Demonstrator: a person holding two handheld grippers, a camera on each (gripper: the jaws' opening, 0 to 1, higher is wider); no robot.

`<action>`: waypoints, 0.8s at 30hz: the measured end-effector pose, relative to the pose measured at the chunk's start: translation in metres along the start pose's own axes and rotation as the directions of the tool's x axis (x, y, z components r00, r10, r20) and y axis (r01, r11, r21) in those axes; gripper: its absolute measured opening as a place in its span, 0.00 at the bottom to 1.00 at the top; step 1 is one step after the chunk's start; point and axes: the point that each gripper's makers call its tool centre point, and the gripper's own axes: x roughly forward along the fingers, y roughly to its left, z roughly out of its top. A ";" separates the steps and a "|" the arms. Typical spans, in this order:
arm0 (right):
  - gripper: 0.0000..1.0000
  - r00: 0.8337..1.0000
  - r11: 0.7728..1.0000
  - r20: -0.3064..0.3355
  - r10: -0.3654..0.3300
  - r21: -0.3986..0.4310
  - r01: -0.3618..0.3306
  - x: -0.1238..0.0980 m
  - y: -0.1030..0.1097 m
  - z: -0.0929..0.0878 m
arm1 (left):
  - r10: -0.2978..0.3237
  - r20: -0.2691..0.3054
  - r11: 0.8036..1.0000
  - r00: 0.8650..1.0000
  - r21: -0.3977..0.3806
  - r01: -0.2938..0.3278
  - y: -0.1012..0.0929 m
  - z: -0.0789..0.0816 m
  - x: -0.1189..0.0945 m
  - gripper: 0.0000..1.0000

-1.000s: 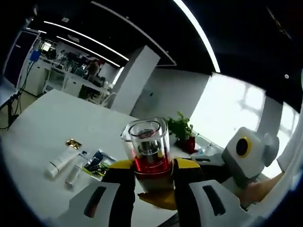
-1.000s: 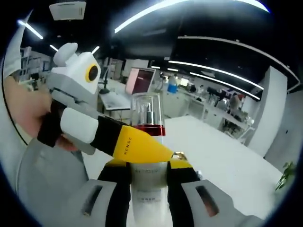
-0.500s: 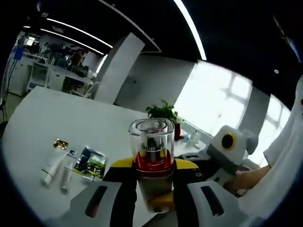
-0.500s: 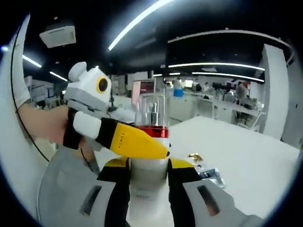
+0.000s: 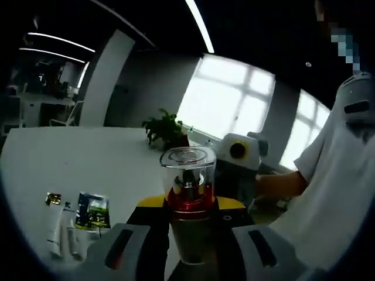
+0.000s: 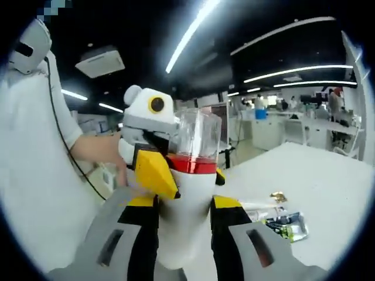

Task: Arrange the skincare products in the storage area until every visible bottle or jar stands upright without overlapping.

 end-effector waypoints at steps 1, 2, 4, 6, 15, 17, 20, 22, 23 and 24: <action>0.33 1.000 1.000 0.003 0.024 0.002 -0.024 -0.002 0.002 0.001 | -0.010 -0.010 1.000 1.000 0.009 0.010 -0.005 0.001 0.002 0.24; 0.32 0.999 0.999 0.003 0.046 0.003 -0.046 -0.003 0.004 0.002 | -0.029 -0.027 0.999 0.999 0.030 0.030 -0.009 0.002 0.003 0.24; 0.31 0.997 0.997 -0.005 0.072 -0.014 -0.072 -0.008 0.004 0.002 | -0.048 -0.058 0.996 0.997 0.071 0.052 -0.014 0.002 0.005 0.24; 0.30 0.996 0.996 -0.022 0.089 -0.029 -0.090 -0.011 0.006 0.001 | -0.062 -0.101 0.990 0.993 0.118 0.074 -0.021 0.000 0.010 0.24; 0.28 0.995 0.988 -0.029 0.093 -0.124 -0.096 -0.021 0.008 -0.006 | -0.110 -0.224 0.953 0.968 0.252 0.167 -0.039 -0.006 0.032 0.24; 0.28 0.997 0.986 -0.043 0.072 -0.146 -0.077 -0.023 0.004 -0.009 | -0.102 -0.248 0.944 0.963 0.280 0.173 -0.039 -0.010 0.038 0.24; 0.28 0.997 0.984 -0.070 0.041 -0.171 -0.053 -0.027 -0.002 -0.020 | -0.101 -0.268 0.938 0.958 0.295 0.181 -0.036 -0.015 0.044 0.24; 0.28 0.996 0.981 -0.086 0.014 -0.190 -0.030 -0.030 -0.005 -0.025 | -0.107 -0.282 0.935 0.953 0.297 0.193 -0.031 -0.021 0.048 0.24; 0.28 0.995 0.979 -0.099 0.002 -0.205 -0.022 -0.031 -0.005 -0.029 | -0.112 -0.292 0.932 0.950 0.301 0.202 -0.035 -0.024 0.051 0.24; 0.28 0.994 0.976 -0.110 -0.015 -0.218 -0.009 -0.032 -0.006 -0.033 | -0.115 -0.299 0.930 0.947 0.302 0.208 -0.036 -0.027 0.053 0.24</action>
